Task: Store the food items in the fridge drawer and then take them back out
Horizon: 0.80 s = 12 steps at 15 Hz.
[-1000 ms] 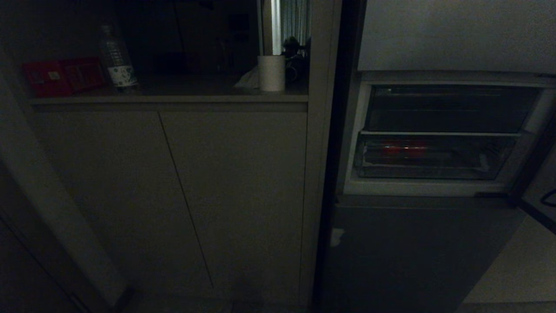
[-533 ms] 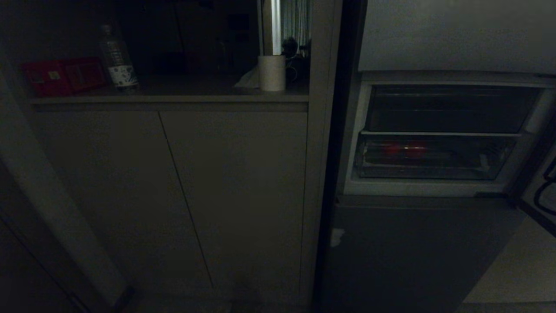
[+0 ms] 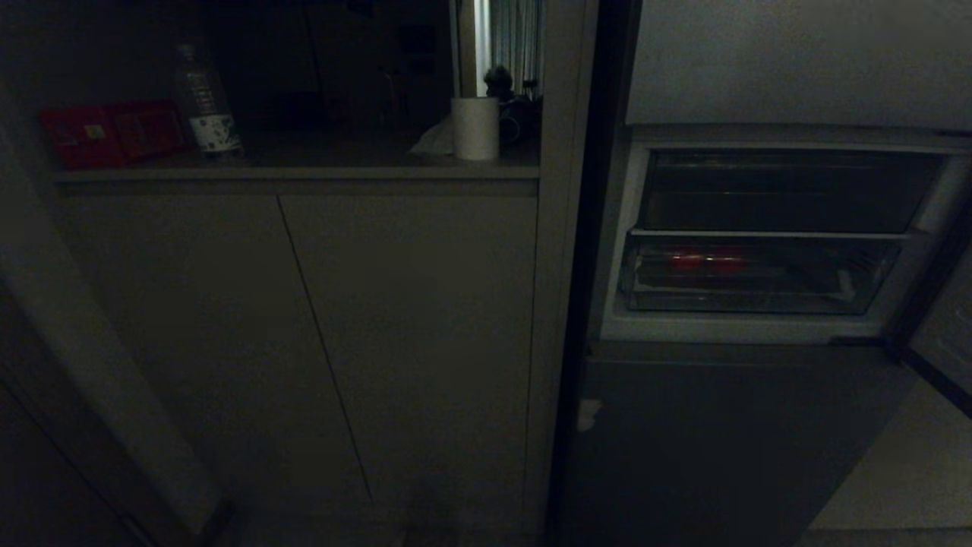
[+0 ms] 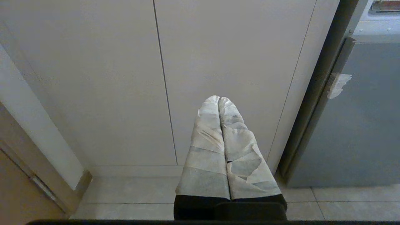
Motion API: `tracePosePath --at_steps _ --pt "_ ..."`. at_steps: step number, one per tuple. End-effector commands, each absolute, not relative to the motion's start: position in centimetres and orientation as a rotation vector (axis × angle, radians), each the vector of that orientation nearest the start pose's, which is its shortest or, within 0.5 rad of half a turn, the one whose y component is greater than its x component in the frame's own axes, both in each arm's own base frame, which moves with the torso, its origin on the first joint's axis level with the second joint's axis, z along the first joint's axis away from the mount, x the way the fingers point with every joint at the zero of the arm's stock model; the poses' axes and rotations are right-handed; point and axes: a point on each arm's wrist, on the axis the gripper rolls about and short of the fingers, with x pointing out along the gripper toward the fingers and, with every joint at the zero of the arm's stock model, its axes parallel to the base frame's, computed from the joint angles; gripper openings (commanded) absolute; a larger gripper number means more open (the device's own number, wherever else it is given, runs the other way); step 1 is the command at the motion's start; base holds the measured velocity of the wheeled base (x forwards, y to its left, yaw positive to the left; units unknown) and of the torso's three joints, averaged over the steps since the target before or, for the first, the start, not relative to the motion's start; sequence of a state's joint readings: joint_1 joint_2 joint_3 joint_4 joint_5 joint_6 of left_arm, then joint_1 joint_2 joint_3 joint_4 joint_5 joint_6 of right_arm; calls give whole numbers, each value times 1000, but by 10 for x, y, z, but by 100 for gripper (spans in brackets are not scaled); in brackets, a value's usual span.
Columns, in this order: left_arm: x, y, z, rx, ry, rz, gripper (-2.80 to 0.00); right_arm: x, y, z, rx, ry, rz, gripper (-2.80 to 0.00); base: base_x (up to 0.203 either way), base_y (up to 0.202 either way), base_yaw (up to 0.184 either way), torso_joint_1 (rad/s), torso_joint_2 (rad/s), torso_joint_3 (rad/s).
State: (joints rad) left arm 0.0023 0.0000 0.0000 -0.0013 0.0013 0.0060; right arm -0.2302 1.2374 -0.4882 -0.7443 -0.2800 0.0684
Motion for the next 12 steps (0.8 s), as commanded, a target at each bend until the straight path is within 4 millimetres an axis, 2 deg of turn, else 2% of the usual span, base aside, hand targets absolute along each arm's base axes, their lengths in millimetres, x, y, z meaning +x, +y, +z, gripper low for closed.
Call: tracePosePath --at_steps 1,12 --pt "-23 0 76 6 -2 5 -280 162 -43 222 78 -21 -506 -280 0 0 0 0 0 0" --pt "-23 0 76 6 -2 5 -280 165 -43 215 104 7 -498 -280 0 0 0 0 0 0"
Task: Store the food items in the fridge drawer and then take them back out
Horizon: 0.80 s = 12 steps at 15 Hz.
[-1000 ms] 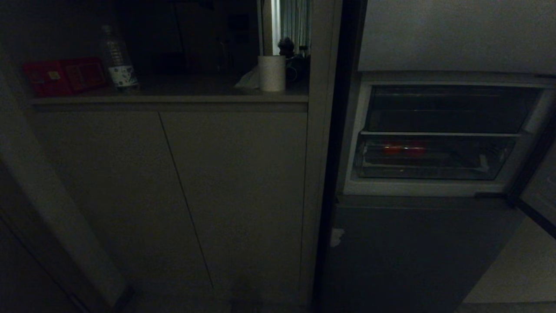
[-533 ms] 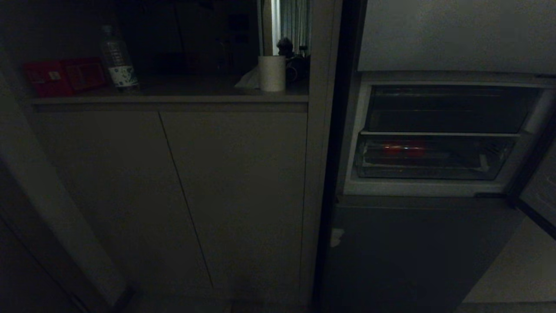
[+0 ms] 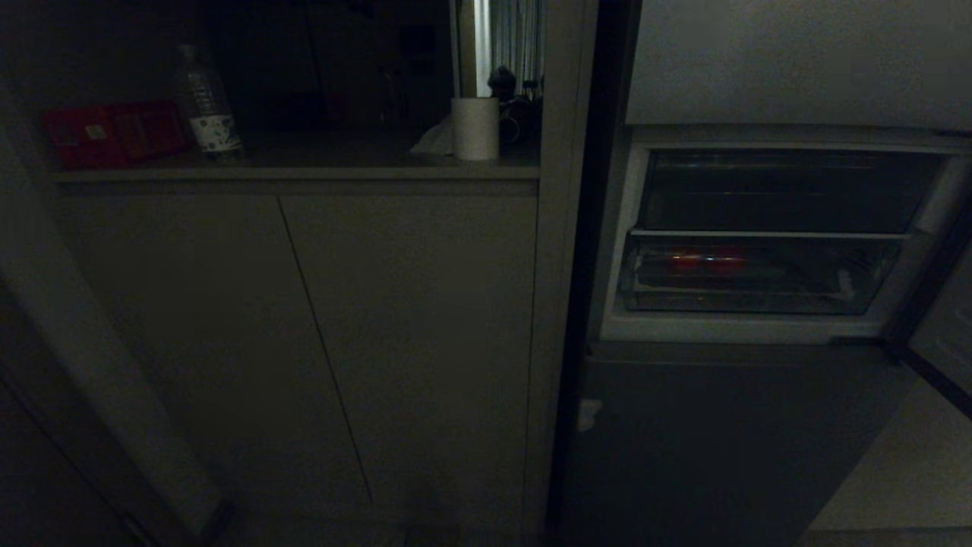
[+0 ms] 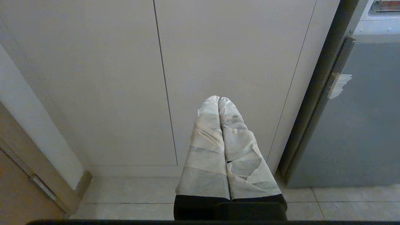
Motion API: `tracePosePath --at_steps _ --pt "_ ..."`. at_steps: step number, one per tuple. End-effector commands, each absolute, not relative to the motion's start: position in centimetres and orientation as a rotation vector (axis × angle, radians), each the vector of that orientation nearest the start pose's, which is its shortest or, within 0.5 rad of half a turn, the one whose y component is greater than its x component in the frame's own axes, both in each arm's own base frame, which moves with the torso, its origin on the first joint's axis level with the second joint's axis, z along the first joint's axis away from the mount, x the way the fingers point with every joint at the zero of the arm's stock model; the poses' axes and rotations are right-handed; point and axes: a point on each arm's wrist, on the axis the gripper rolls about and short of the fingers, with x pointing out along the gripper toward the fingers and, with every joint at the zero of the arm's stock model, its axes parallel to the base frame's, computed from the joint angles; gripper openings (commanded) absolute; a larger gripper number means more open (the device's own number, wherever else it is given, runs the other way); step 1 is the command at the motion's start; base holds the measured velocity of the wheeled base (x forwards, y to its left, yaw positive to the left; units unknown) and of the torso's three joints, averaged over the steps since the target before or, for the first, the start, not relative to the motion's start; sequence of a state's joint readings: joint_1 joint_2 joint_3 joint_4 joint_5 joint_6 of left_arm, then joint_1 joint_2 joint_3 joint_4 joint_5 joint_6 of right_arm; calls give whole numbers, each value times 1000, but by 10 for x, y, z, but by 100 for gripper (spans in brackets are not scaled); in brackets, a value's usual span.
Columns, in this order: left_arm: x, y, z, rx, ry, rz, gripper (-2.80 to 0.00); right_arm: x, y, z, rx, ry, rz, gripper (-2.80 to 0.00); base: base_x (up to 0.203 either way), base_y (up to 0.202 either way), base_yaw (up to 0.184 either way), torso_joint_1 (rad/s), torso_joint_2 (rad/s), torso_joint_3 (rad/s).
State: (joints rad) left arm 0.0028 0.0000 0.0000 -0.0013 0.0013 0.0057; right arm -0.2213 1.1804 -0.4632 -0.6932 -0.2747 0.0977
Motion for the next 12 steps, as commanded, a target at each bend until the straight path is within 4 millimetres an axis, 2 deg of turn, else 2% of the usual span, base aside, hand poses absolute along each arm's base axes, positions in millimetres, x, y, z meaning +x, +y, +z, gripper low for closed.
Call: tracePosePath --at_steps 1,6,12 --pt "-23 0 76 6 -2 5 -280 164 -43 211 118 18 -488 -280 0 0 0 0 0 0" --pt "-23 0 76 6 -2 5 -280 145 -37 190 147 59 -433 -280 0 0 0 0 0 0" --pt "-23 0 76 6 -2 5 -280 111 -29 188 135 -7 -393 -280 0 0 0 0 0 0"
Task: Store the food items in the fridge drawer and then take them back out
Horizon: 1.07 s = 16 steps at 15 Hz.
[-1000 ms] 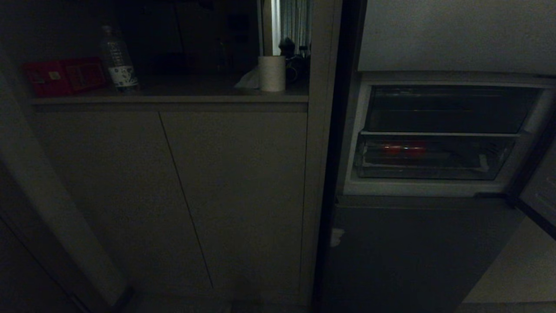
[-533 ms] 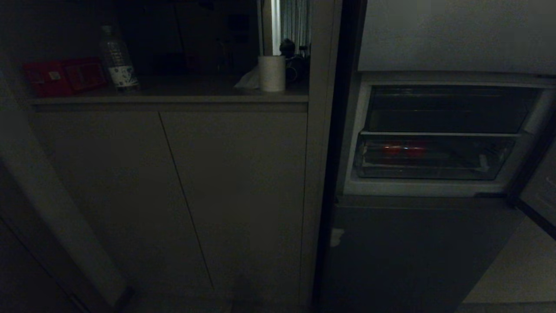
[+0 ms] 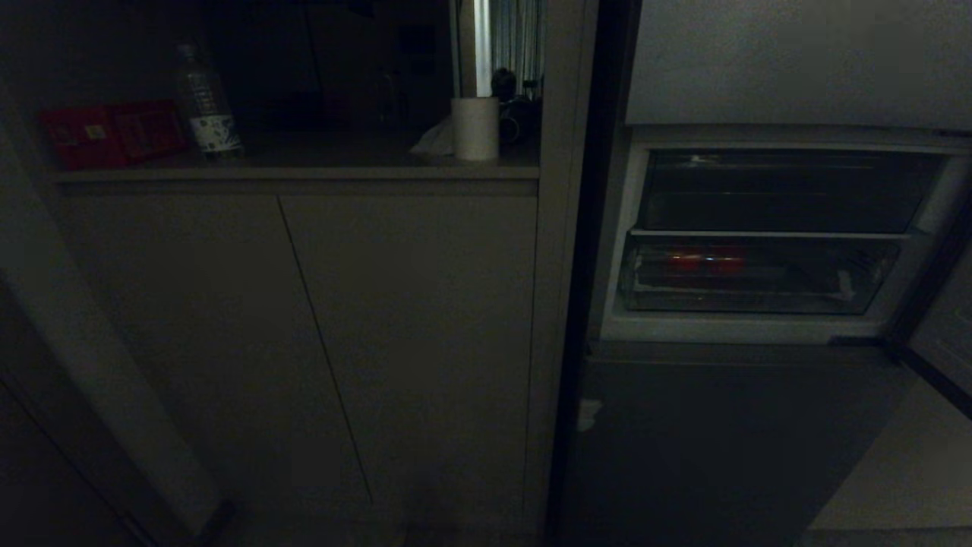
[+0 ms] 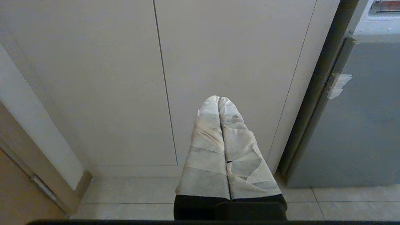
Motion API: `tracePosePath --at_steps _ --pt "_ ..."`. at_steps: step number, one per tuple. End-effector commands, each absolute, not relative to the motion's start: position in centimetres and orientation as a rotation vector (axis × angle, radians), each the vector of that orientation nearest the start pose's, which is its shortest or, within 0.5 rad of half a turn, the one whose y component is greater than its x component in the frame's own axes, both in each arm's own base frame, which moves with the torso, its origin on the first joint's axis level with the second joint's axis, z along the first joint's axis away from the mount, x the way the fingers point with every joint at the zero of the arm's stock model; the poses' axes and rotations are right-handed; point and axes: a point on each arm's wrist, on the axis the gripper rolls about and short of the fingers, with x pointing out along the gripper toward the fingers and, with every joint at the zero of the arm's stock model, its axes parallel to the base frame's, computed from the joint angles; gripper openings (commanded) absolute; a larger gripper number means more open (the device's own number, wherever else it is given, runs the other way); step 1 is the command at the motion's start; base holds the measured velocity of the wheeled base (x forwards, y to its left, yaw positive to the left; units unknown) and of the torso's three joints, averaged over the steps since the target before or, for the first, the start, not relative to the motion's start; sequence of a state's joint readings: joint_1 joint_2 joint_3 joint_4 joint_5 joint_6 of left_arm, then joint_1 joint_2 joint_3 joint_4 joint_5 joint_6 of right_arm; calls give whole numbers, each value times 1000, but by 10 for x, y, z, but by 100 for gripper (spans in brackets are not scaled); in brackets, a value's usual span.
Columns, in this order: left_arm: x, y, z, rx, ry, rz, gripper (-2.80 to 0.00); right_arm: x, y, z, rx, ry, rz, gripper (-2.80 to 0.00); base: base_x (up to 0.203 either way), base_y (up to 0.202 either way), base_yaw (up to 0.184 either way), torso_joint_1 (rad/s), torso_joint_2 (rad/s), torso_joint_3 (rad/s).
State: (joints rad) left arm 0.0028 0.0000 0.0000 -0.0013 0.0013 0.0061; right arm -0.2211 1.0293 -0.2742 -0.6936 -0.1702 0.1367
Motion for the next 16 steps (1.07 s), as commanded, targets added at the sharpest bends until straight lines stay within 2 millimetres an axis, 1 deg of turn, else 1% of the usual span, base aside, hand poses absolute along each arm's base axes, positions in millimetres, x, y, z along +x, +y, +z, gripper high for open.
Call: tracePosePath --at_steps 1,5,8,16 --pt "-23 0 76 6 -2 5 -280 109 -28 188 134 -12 -390 -280 0 0 0 0 0 0" --pt "-23 0 76 6 -2 5 -280 106 -28 190 121 -25 -380 -280 0 0 0 0 0 0" --pt "-23 0 76 6 -2 5 -280 105 -27 198 113 -63 -370 -280 0 0 0 0 0 0" --pt "-23 0 76 6 -2 5 -280 102 -26 192 111 -43 -343 -280 0 0 0 0 0 0"
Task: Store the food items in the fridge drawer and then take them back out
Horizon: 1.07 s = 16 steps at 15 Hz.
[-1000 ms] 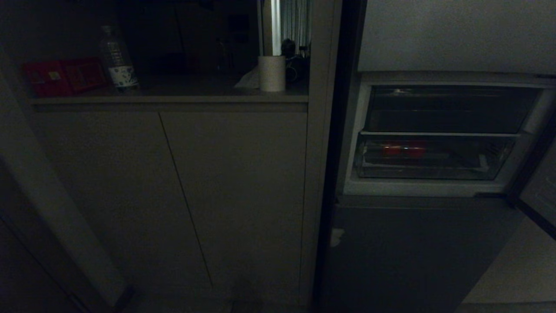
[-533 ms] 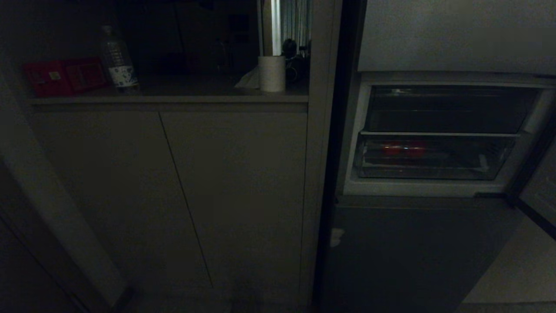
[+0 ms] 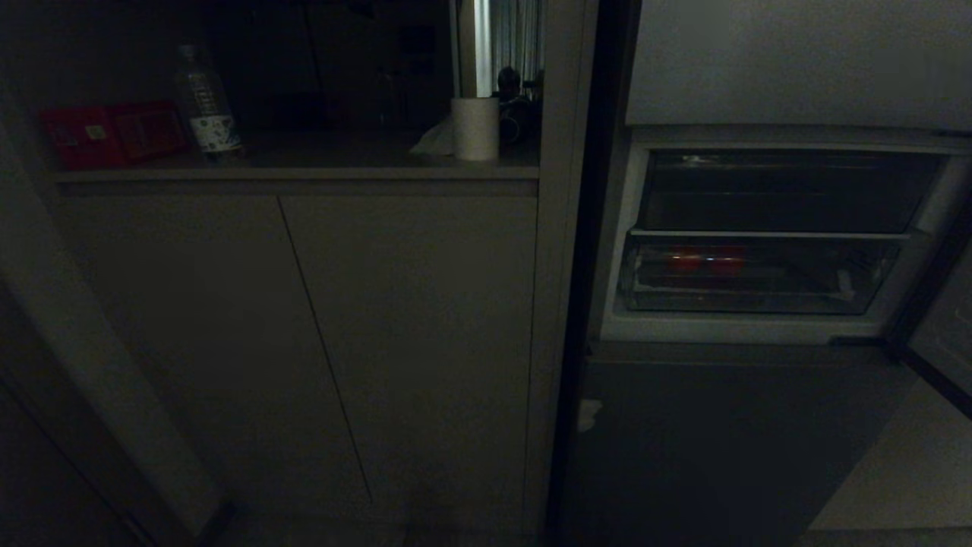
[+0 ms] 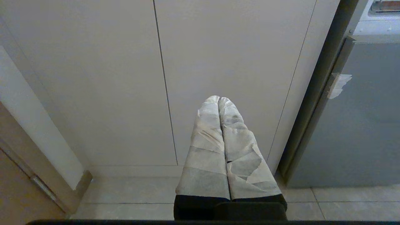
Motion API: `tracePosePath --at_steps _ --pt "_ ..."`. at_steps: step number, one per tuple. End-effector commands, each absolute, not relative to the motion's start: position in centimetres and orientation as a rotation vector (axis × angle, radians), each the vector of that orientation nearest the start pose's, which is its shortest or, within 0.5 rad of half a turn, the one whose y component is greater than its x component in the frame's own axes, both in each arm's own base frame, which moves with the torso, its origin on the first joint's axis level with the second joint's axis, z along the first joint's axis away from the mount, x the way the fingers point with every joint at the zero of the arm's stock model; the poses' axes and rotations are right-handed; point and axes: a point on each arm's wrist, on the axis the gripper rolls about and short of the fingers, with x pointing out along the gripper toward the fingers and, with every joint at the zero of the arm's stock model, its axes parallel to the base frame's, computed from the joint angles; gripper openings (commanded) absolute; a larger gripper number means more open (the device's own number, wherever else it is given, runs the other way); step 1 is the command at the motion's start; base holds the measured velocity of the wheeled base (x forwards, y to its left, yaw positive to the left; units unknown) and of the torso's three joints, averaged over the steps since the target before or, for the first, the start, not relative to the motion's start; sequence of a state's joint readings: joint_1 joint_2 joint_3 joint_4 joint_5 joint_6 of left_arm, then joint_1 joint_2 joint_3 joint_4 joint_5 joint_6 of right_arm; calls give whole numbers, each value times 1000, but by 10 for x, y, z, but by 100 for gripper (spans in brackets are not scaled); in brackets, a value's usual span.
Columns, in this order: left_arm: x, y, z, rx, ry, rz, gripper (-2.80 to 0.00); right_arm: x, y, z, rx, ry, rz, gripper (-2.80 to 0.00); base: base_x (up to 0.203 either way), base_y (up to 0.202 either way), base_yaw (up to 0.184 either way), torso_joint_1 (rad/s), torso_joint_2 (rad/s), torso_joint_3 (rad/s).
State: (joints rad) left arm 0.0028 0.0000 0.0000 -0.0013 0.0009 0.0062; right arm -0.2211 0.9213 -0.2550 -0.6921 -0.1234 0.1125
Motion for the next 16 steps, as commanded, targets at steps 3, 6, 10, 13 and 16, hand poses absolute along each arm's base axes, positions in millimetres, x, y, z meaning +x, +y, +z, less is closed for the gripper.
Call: tracePosePath --at_steps 3,6,10,13,16 --pt "-23 0 76 6 -2 5 -280 98 -23 195 107 -65 -259 -280 0 0 0 0 0 0" --pt "-23 0 76 6 -2 5 -280 97 -19 197 99 -63 -103 -280 0 0 0 0 0 0" --pt "-23 0 76 6 -2 5 -280 129 -17 192 153 131 270 -280 0 0 0 0 0 0" --pt "-23 0 76 6 -2 5 -280 172 -15 190 181 234 342 -280 0 0 0 0 0 0" --pt "-23 0 76 6 -2 5 -280 243 6 162 183 378 379 -280 0 0 0 0 0 0"
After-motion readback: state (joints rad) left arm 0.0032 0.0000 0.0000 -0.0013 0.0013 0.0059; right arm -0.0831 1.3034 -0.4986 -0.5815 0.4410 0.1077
